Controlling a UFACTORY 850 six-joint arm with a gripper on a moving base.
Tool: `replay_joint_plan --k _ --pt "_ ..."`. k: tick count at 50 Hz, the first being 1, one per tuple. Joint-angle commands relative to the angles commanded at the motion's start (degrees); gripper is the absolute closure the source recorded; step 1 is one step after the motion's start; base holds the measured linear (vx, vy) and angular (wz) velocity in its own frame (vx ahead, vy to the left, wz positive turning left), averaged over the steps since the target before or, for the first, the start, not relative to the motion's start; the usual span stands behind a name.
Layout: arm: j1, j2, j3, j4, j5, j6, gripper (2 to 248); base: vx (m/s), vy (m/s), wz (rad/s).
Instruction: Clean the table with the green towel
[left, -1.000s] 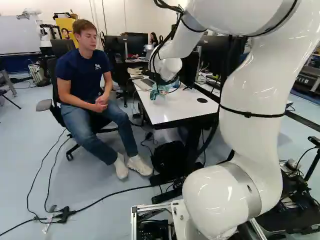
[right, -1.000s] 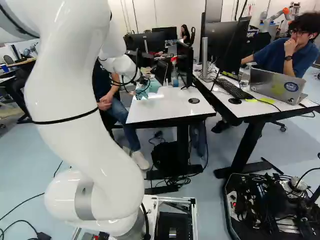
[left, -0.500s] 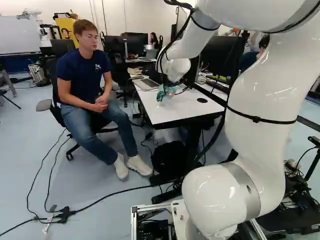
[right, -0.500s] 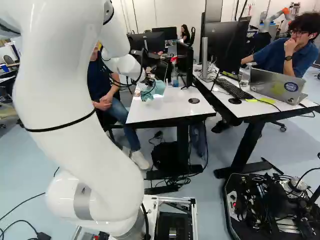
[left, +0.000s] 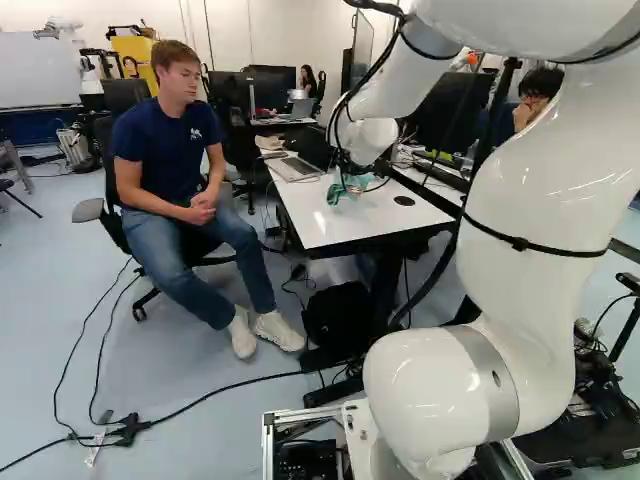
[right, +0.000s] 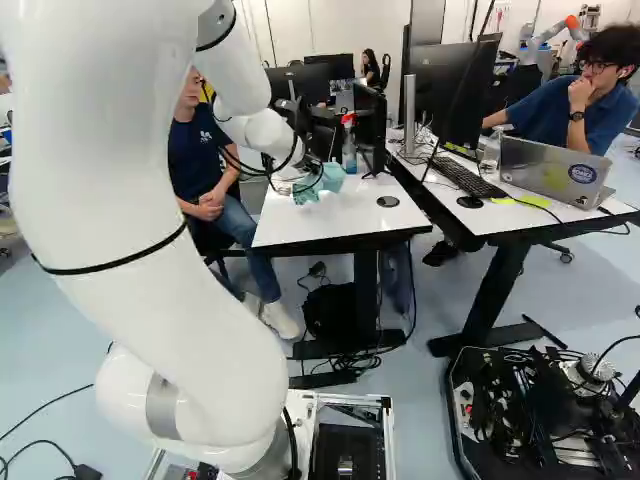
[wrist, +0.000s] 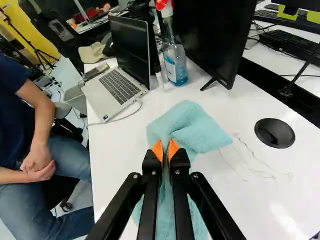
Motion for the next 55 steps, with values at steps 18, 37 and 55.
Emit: replay_joint_plan --k 18,37,55 --pt "-3.2 0.8 0.8 0.0 0.0 0.0 217 0.000 0.000 0.000" --pt "-6.6 0.4 0.4 0.0 0.0 0.0 217 0.000 0.000 0.000" --pt "-9.7 -0.3 -0.3 0.0 0.0 0.0 217 0.000 0.000 0.000"
